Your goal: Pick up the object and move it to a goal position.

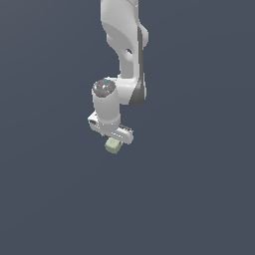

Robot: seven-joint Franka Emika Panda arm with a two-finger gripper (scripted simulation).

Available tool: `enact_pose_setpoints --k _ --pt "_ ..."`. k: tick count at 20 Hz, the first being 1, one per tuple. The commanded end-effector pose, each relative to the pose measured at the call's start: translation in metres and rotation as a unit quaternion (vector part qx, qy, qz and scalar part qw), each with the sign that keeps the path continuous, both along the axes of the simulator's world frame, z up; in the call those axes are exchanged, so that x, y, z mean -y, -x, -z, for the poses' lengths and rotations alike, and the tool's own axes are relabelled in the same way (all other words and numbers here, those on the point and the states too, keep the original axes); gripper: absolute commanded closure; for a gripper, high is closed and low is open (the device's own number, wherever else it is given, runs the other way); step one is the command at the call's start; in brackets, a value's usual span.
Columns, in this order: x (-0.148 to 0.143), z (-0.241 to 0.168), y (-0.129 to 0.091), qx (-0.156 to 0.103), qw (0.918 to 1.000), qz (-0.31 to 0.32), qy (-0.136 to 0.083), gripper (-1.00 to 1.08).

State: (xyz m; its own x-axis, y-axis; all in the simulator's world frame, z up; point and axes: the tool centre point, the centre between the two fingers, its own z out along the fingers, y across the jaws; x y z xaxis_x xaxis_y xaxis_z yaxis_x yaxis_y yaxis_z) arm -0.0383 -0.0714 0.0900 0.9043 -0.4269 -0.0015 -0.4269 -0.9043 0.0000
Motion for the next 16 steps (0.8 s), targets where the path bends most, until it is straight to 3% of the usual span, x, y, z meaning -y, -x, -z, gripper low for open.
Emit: enact_pose_setpoints --k 1,16 --pt "0.000 0.001 0.000 0.000 1.0000 0.000 0.000 -0.92" --pt "0.001 0.050 0.001 0.001 1.0000 0.003 0.000 -0.92"
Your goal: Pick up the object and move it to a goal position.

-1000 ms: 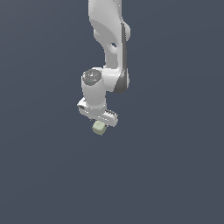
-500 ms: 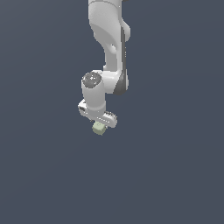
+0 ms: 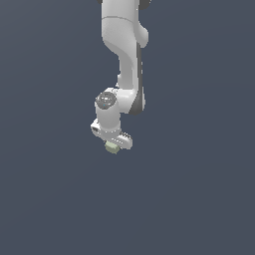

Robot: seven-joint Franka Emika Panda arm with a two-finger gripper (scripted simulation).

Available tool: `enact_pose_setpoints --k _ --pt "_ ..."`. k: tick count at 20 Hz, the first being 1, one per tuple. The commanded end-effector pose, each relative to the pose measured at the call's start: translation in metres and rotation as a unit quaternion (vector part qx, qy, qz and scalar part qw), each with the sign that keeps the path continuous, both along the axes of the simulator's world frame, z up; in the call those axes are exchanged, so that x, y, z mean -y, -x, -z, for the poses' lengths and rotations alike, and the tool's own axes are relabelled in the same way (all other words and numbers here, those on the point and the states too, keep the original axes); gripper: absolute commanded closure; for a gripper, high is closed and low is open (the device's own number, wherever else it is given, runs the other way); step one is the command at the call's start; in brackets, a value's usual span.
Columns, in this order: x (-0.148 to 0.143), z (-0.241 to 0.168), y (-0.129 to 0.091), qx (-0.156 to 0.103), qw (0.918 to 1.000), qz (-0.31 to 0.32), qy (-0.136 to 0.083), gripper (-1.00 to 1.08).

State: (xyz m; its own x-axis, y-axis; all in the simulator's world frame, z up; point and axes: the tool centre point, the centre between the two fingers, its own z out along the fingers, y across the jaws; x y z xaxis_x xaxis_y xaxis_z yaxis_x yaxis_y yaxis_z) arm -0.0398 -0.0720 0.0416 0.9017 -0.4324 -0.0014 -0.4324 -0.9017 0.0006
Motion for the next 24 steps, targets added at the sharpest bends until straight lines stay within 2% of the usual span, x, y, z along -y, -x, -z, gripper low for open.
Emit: enact_pose_setpoints --k 1,2,15,24 --pt "0.000 0.002 -0.001 0.001 1.0000 0.000 0.000 -0.92" --pt "0.000 0.002 -0.001 0.001 1.0000 0.000 0.000 1.08" --pt "0.000 0.001 -0.002 0.001 1.0000 0.000 0.000 1.08" --pt "0.012 0.000 -0.024 0.001 1.0000 0.000 0.000 1.08"
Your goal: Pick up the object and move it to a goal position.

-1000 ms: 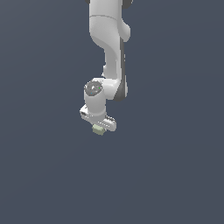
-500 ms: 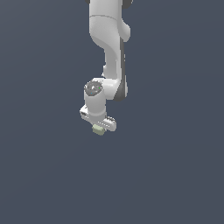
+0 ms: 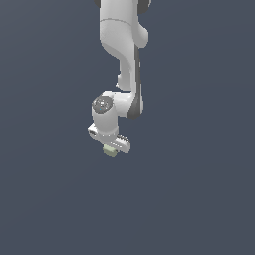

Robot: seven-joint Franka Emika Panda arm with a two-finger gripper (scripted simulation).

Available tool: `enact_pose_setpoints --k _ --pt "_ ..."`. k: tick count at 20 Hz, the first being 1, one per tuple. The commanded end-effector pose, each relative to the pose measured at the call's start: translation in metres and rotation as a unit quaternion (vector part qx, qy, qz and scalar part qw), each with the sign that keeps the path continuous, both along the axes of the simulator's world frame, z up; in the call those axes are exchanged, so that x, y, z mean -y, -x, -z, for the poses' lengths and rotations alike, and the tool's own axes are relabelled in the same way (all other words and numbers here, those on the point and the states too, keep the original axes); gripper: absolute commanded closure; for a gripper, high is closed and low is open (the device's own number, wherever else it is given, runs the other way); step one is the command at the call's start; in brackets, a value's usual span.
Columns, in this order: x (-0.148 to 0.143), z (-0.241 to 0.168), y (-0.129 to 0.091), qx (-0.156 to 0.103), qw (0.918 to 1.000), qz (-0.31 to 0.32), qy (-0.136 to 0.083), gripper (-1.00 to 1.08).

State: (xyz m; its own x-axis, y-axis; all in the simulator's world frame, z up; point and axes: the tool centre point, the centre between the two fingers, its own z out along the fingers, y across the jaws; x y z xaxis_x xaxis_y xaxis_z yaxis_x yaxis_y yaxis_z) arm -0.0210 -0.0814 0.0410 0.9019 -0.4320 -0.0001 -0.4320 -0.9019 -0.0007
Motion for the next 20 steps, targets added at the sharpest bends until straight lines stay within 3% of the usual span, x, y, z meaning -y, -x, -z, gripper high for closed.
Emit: enact_pose_setpoints --k 1,20 --pt "0.005 -0.001 -0.009 0.000 1.0000 0.000 0.000 1.08" --pt "0.055 -0.005 -0.101 0.000 1.0000 0.000 0.000 1.08"
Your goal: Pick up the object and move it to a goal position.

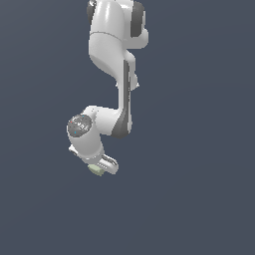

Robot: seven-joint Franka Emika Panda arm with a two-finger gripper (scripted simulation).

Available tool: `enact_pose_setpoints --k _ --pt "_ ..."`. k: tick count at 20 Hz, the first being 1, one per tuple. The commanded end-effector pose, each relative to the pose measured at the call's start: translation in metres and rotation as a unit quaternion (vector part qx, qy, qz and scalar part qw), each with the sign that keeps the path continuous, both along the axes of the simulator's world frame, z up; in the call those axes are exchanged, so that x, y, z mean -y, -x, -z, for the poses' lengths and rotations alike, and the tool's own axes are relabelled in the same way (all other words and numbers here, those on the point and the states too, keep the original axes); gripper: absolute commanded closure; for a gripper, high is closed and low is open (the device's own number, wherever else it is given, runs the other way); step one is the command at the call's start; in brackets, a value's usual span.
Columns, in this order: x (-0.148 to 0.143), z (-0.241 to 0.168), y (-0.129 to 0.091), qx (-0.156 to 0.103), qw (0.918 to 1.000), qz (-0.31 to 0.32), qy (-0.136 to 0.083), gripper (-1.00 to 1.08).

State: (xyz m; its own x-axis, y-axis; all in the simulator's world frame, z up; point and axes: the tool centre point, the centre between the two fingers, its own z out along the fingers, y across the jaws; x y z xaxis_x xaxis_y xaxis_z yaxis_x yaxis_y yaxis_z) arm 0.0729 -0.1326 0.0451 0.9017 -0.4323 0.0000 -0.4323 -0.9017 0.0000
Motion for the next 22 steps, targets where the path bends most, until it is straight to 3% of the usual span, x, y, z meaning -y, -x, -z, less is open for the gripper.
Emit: enact_pose_setpoints --k 1,11,22 --pt "0.006 -0.001 -0.011 0.000 1.0000 0.000 0.000 1.08" --pt "0.021 -0.002 -0.042 0.000 1.0000 0.000 0.000 1.08" --pt "0.027 -0.002 -0.052 0.000 1.0000 0.000 0.000 1.08"
